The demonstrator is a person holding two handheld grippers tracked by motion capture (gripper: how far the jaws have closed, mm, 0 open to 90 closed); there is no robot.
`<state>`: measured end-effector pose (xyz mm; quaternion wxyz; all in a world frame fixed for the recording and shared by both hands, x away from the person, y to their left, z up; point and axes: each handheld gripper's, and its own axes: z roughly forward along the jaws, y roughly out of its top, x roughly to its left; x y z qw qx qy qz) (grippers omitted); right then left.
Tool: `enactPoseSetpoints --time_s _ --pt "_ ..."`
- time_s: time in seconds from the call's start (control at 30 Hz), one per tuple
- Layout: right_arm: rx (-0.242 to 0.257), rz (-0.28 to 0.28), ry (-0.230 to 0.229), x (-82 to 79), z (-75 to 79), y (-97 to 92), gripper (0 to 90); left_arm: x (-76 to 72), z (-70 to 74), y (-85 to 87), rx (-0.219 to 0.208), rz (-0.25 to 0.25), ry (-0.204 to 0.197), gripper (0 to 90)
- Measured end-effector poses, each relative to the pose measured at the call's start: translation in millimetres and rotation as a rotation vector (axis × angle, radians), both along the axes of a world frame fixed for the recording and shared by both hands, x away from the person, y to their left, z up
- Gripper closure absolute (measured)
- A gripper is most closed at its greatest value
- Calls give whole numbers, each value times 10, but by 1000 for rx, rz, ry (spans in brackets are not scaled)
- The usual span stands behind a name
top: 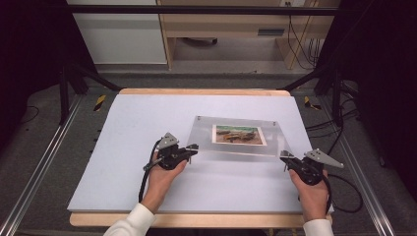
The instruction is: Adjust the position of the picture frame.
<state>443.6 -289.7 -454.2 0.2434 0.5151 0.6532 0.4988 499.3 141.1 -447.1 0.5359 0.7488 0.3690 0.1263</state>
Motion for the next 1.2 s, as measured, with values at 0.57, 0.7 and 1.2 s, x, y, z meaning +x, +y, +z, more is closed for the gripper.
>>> enactPoseSetpoints --time_s 0.57,0.7,1.2 --pt "3 54 -22 -84 248 562 844 -358 257 589 -10 74 -47 829" --pt "-1 65 -28 -10 271 725 844 -352 266 716 -10 92 -59 829" --pt "-45 67 -33 267 315 1045 841 -85 185 1009 -35 116 -87 828"
